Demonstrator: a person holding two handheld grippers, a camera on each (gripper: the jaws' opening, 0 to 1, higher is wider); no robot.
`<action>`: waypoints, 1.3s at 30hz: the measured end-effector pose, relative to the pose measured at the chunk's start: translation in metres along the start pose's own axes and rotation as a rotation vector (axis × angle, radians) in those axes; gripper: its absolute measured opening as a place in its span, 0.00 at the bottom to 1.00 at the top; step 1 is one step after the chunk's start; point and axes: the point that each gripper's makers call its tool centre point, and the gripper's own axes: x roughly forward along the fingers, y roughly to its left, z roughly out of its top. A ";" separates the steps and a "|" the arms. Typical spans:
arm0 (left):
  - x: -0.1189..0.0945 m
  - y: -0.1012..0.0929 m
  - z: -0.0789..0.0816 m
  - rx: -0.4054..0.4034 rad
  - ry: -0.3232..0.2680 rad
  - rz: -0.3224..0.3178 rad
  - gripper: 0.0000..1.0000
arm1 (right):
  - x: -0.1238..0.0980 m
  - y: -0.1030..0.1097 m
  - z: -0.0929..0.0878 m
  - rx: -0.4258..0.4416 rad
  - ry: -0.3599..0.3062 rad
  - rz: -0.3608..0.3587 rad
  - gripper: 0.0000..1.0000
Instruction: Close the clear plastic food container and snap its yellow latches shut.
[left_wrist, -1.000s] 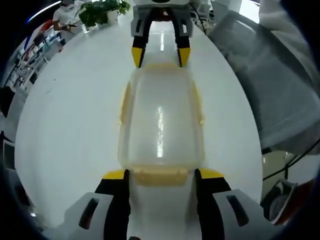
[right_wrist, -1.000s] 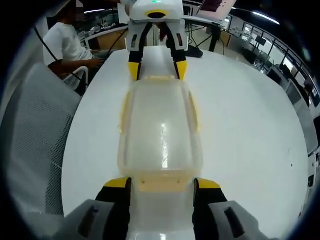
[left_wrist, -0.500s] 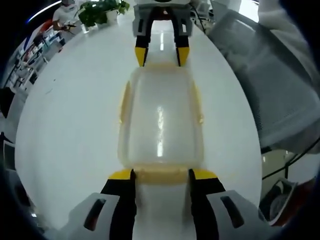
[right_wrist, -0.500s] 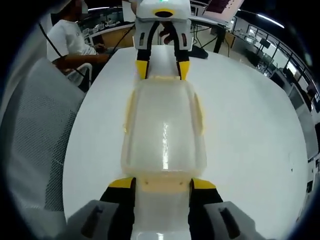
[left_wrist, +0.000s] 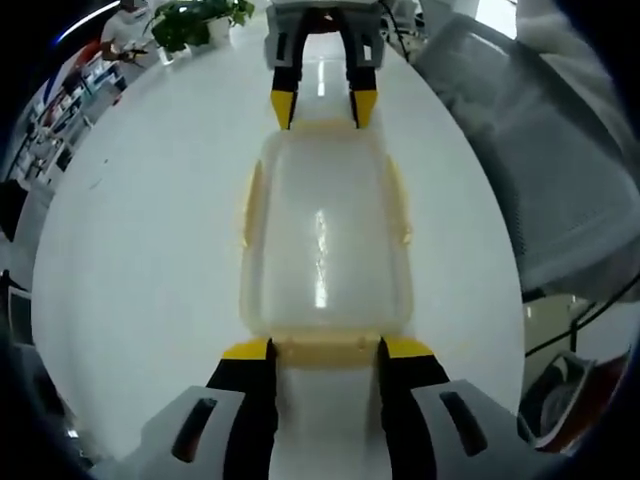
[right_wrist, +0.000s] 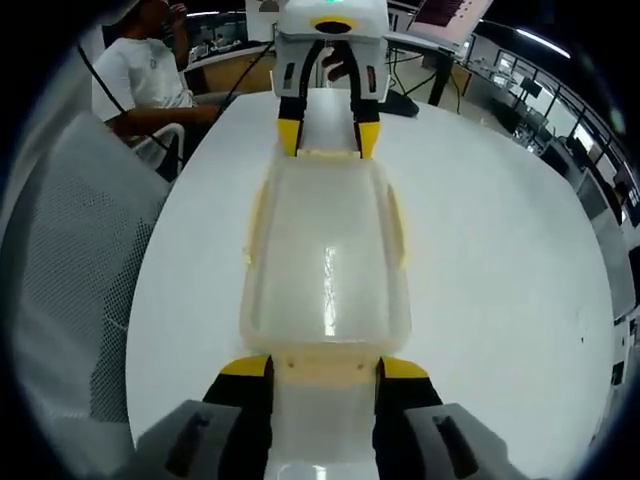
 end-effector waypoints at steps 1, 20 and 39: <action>0.000 -0.001 0.001 -0.003 0.007 0.002 0.38 | 0.000 0.000 0.000 0.007 0.003 -0.001 0.36; 0.000 -0.006 0.002 0.003 0.035 0.001 0.36 | -0.002 0.004 0.000 0.006 -0.007 0.023 0.35; -0.029 -0.004 0.026 -0.003 0.028 0.019 0.36 | -0.037 0.002 0.003 -0.019 -0.020 -0.011 0.35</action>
